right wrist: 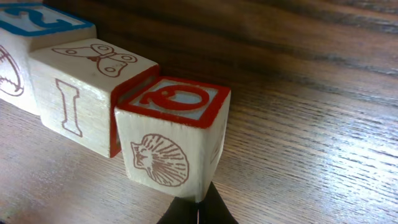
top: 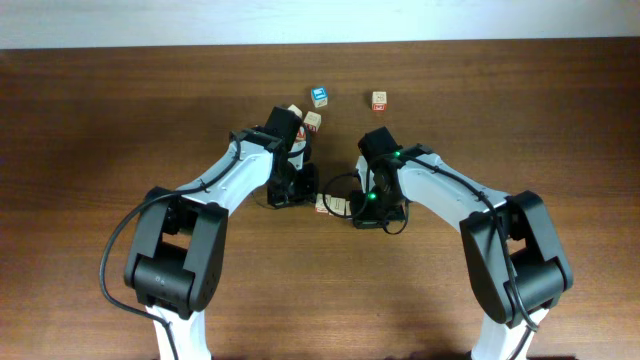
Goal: Rotate 3 blocks
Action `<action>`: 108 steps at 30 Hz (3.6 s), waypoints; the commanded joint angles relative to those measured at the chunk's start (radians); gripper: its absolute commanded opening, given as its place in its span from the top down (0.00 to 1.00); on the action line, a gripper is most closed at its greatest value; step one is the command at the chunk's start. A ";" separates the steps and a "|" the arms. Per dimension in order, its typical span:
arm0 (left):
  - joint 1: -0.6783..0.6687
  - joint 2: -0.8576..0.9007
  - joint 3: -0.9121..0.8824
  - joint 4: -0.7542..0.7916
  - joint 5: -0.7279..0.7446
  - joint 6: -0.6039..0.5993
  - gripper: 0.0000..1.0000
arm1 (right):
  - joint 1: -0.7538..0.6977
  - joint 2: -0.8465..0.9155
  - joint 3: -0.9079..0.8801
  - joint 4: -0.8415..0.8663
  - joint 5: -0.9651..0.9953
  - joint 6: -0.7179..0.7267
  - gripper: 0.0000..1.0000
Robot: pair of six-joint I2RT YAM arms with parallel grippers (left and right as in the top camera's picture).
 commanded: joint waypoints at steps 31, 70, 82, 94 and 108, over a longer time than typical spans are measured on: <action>-0.003 0.009 -0.006 -0.002 0.014 -0.005 1.00 | -0.067 -0.053 -0.009 0.049 -0.077 0.087 0.96; -0.002 0.009 -0.006 -0.024 0.000 0.085 1.00 | -0.138 -0.053 -0.133 0.247 -0.235 0.095 0.95; -0.002 0.009 -0.006 -0.033 0.000 0.085 1.00 | -0.099 -0.053 -0.133 0.255 -0.219 0.106 0.96; -0.002 0.009 -0.006 -0.032 0.000 0.086 1.00 | -0.099 -0.095 -0.069 0.224 -0.304 0.086 0.96; -0.002 0.009 -0.006 -0.033 0.000 0.086 1.00 | -0.058 -0.105 0.005 0.188 -0.290 0.083 0.96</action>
